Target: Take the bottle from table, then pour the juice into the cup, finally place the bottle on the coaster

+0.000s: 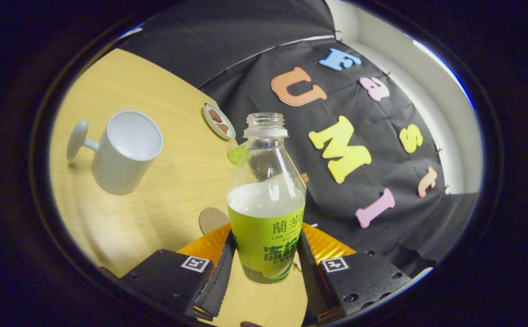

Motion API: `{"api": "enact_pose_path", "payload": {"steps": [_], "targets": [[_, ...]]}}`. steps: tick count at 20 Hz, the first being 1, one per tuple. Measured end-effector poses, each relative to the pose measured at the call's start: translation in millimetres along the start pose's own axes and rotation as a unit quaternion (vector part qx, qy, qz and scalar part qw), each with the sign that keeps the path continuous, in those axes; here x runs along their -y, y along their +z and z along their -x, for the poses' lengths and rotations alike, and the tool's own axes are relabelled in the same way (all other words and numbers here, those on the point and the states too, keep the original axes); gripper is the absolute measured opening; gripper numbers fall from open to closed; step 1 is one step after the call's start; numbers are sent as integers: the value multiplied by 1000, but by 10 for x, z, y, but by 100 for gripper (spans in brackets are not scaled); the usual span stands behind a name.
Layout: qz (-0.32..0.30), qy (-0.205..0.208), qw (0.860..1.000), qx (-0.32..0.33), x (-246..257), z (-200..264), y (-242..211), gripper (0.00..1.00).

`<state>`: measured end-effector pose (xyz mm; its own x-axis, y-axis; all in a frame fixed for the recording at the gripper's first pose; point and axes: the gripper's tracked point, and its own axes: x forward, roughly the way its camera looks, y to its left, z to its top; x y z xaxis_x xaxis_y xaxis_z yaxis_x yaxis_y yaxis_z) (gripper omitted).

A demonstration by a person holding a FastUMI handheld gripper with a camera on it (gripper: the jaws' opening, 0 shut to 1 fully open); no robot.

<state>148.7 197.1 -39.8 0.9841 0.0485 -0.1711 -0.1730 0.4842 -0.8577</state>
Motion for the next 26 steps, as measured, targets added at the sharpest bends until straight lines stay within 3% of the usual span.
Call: {"api": "enact_pose_path", "payload": {"steps": [6, 15, 26], "targets": [[88, -21, 996, 18, -71, -94, 102, 75], [192, -62, 979, 36, -35, -111, 266, 75], [272, -90, 956, 55, -33, -86, 445, 75]]}}
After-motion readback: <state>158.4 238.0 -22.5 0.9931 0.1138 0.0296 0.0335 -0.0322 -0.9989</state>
